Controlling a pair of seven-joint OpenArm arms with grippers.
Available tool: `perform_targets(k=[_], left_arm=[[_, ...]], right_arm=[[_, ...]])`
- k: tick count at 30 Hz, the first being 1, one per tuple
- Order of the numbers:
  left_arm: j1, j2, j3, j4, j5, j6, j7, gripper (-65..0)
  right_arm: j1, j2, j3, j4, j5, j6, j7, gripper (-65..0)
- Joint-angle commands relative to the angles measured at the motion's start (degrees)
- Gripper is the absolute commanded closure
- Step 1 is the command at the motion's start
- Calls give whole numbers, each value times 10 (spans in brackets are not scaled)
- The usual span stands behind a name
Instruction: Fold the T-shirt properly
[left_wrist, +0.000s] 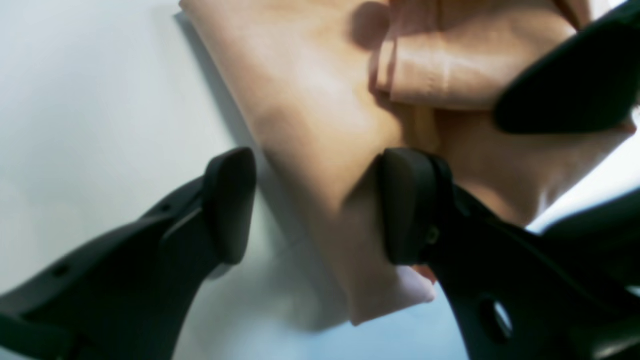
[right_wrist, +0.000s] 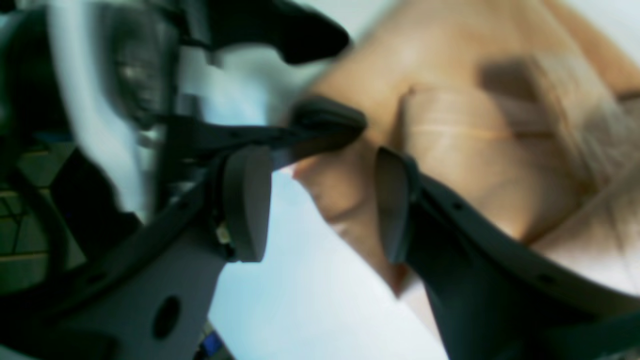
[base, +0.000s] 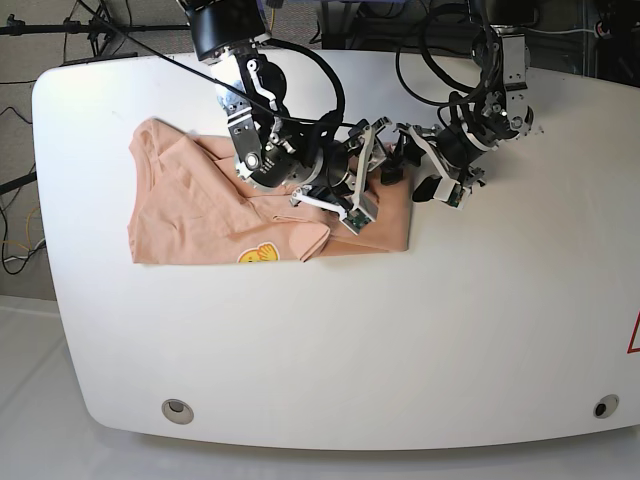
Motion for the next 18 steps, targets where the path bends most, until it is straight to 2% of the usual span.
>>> perform_targets(k=[1, 13, 18], left_arm=[[-2, -1, 0, 4, 1, -1, 9, -375], [-2, -1, 0, 4, 1, -1, 10, -375], [-3, -1, 0, 4, 1, -1, 9, -375]], right_arm=[[18, -4, -1, -17, 10, 3, 11, -316], [35, -4, 1, -72, 9, 0, 13, -315], [39, 0, 3, -70, 9, -2, 33, -315]])
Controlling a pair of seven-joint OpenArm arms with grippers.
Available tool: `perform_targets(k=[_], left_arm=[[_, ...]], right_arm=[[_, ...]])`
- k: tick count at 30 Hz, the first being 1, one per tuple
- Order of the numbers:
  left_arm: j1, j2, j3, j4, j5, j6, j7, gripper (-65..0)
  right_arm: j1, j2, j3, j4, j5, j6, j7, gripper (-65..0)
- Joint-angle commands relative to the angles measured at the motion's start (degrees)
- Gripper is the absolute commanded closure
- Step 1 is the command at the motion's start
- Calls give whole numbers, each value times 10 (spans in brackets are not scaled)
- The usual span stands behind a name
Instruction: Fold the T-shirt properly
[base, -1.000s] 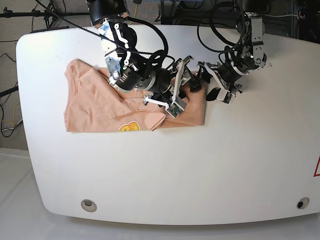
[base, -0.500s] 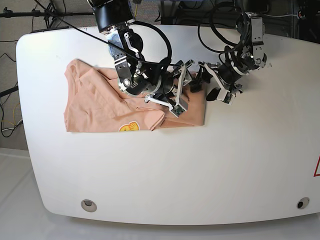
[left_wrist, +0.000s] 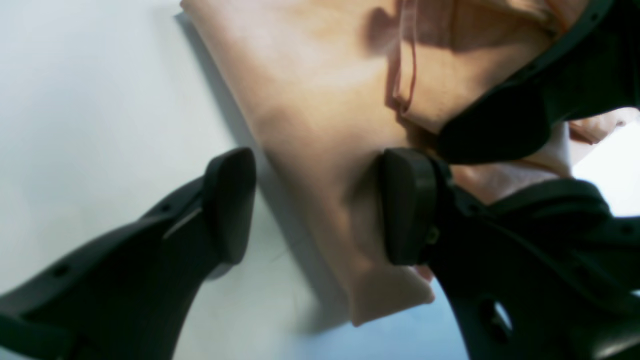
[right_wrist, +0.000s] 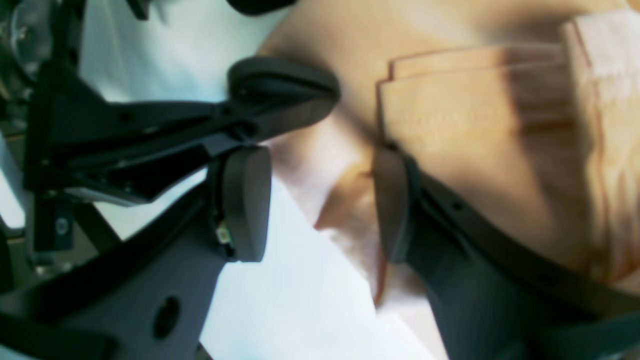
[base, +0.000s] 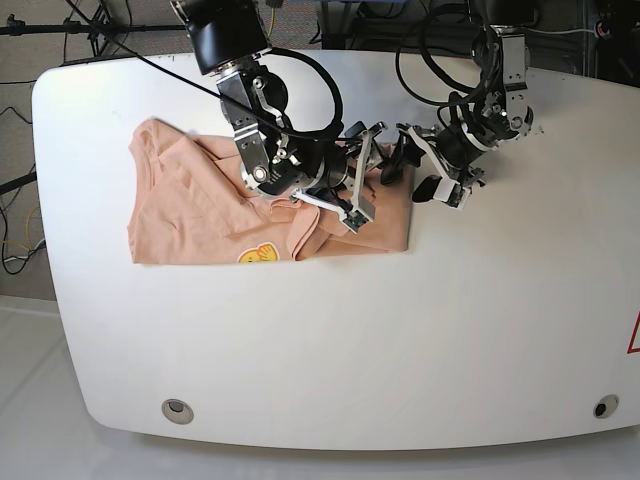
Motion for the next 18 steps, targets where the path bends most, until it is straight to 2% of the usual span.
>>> perform_targets(k=[1, 12, 18], left_arm=[[-3, -1, 0, 4, 2, -1, 9, -375], [-13, -3, 0, 4, 3, -1, 10, -375], [-13, -4, 0, 4, 3, -1, 10, -375]], right_arm=[[16, 0, 3, 10, 8, -2, 24, -315], [28, 35, 4, 11, 7, -6, 45, -315], [29, 59, 4, 11, 7, -52, 60, -315]])
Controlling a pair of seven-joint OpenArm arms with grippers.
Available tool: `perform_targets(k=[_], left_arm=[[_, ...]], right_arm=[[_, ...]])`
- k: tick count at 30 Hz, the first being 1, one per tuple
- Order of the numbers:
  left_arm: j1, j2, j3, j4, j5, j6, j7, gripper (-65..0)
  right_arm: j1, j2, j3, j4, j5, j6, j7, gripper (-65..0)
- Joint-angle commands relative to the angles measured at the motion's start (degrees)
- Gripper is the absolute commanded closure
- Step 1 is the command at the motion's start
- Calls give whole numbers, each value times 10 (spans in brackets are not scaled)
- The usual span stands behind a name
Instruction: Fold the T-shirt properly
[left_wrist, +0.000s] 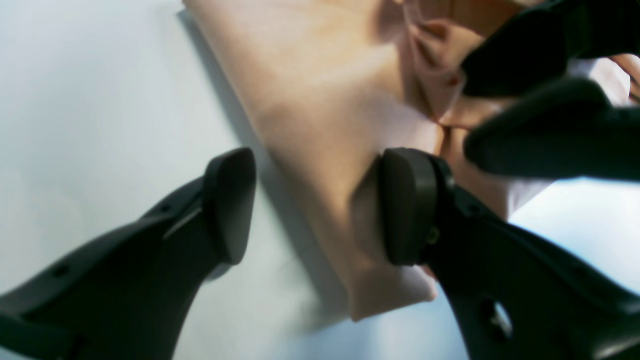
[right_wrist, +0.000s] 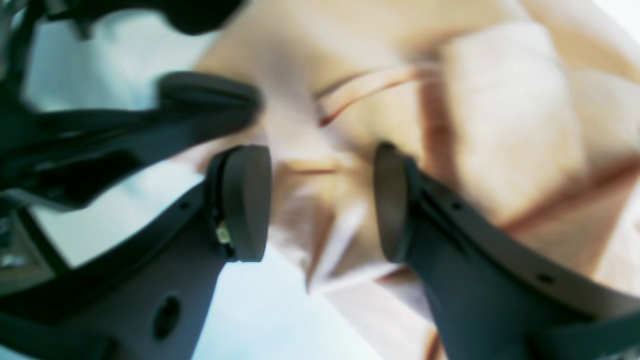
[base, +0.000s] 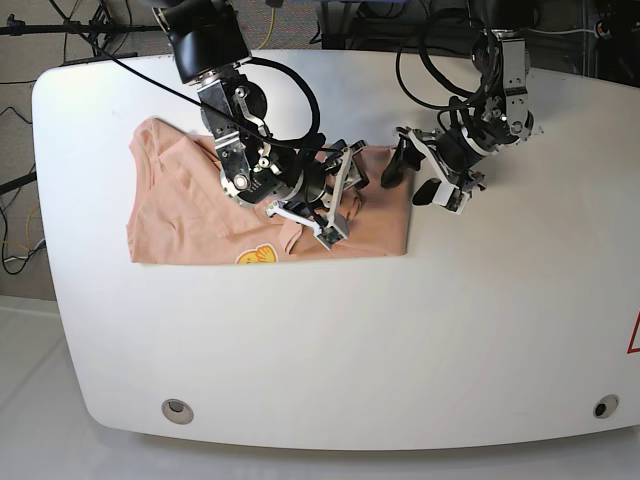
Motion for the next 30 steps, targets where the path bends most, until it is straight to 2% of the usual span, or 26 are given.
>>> perform_targets(k=[1, 13, 20, 27, 30], left_arm=[[-3, -4, 0, 5, 0, -1, -1, -375], [-4, -4, 0, 4, 0, -1, -1, -375], [-4, -4, 0, 4, 0, -1, -1, -375], [-4, -4, 0, 4, 0, -1, -1, -375], [-4, -4, 0, 4, 0, -1, -1, -375]], right_arm=[[12, 9, 1, 10, 6, -18, 12, -315], [15, 40, 1, 51, 7, -31, 12, -315], [13, 55, 2, 85, 9, -74, 11, -315], [6, 54, -1, 96, 12, -82, 10, -315], [6, 44, -2, 96, 12, -82, 10, -315]])
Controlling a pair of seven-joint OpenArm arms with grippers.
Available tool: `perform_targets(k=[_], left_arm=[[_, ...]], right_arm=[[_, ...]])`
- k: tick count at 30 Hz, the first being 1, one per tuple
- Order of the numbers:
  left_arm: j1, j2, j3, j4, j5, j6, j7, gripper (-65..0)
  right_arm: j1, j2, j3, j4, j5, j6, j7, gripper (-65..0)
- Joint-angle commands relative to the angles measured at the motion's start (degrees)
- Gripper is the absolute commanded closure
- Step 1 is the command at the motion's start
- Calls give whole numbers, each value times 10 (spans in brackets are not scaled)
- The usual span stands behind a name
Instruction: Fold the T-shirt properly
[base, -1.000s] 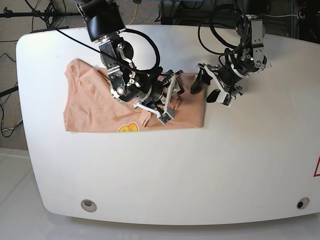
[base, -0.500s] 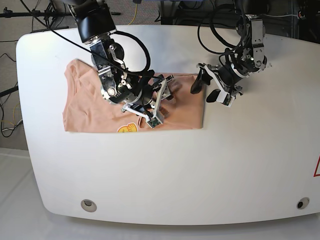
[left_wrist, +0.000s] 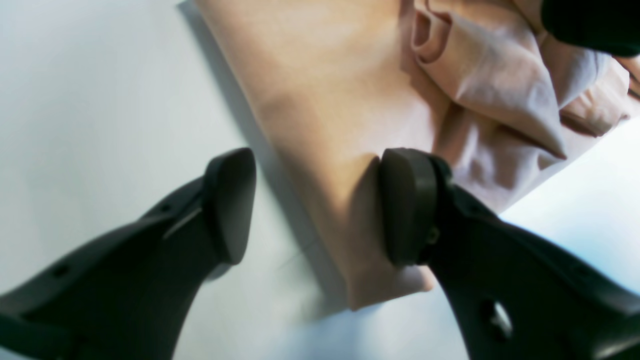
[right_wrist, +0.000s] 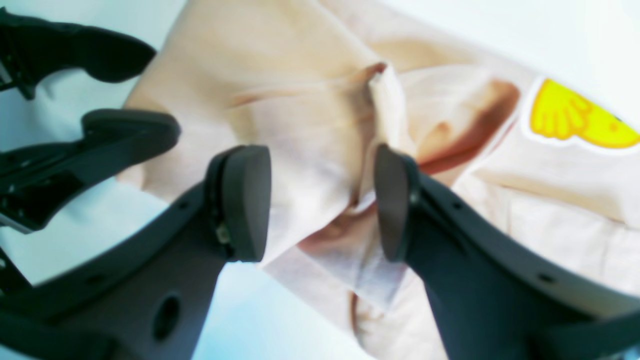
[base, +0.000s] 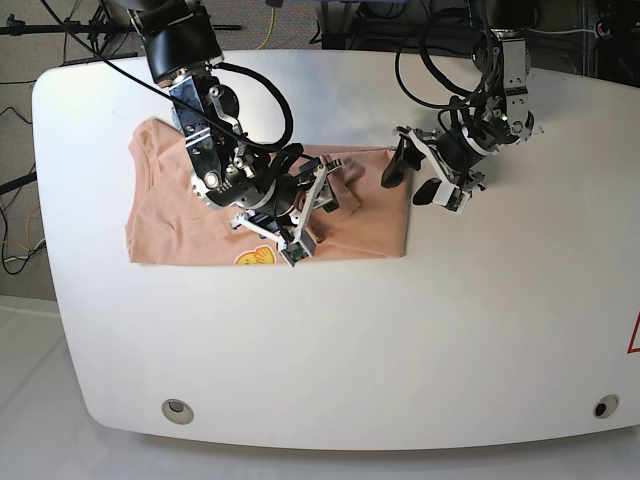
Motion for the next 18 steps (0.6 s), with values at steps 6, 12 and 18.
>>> perform_targets(k=[6, 12, 18], left_arm=[[-3, -3, 0, 5, 0, -1, 0, -375], [-2, -3, 0, 5, 0, -1, 0, -375], [-1, -3, -1, 5, 0, -1, 0, -375]], right_arm=[[7, -33, -1, 7, 4, 3, 9, -315], [9, -44, -2, -22, 3, 4, 13, -315], [11, -44, -2, -40, 3, 5, 24, -315]])
